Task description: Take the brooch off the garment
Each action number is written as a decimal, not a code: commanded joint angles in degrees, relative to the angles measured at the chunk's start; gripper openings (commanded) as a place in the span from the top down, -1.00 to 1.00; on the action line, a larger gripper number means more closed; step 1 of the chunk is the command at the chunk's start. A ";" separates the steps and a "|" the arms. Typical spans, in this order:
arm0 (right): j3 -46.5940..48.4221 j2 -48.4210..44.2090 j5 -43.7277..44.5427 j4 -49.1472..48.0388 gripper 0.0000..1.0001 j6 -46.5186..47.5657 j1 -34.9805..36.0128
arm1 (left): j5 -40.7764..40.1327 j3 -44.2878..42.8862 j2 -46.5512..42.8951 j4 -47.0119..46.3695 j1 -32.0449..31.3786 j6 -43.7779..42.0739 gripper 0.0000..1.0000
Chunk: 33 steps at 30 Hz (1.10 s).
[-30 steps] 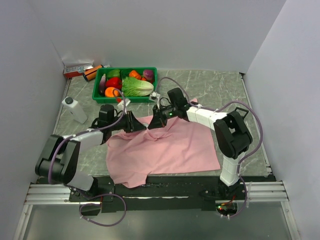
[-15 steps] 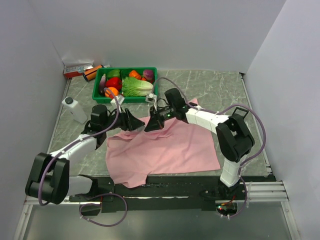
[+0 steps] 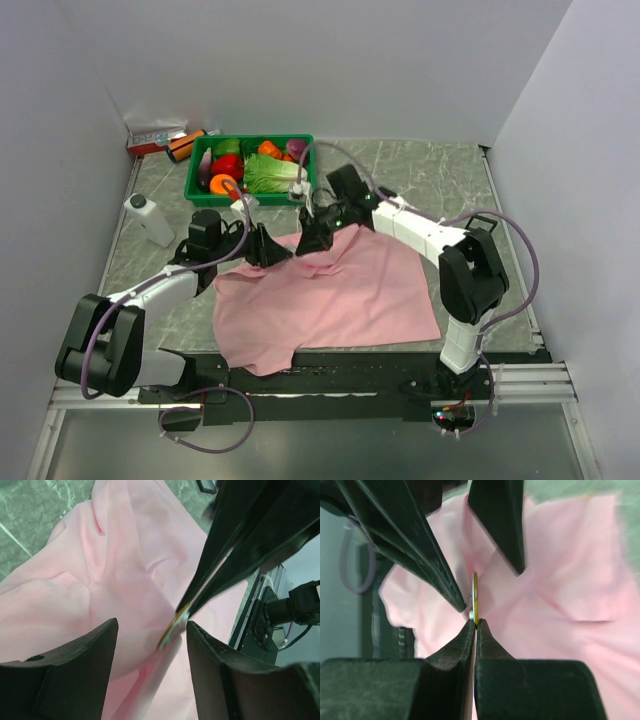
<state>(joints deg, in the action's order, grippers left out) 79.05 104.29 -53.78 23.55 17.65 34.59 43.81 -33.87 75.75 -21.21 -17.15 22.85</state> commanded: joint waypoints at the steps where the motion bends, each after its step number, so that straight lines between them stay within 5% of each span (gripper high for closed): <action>1: 11.56 -2.51 6.57 20.37 1.00 15.13 -1.63 | 2.94 0.99 -0.86 -5.94 -1.48 -1.49 -0.26; 12: 19.92 -1.02 19.14 30.68 1.00 12.67 1.36 | -0.74 0.38 -0.16 -8.14 -5.27 -2.82 -0.30; 33: 18.60 0.48 10.28 27.42 1.00 6.08 1.54 | 0.75 -0.58 2.83 -14.38 -5.79 2.02 0.07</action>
<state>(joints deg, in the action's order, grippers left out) 96.68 104.44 -40.53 52.05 25.19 36.03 43.75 -33.08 77.60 -32.40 -22.61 24.75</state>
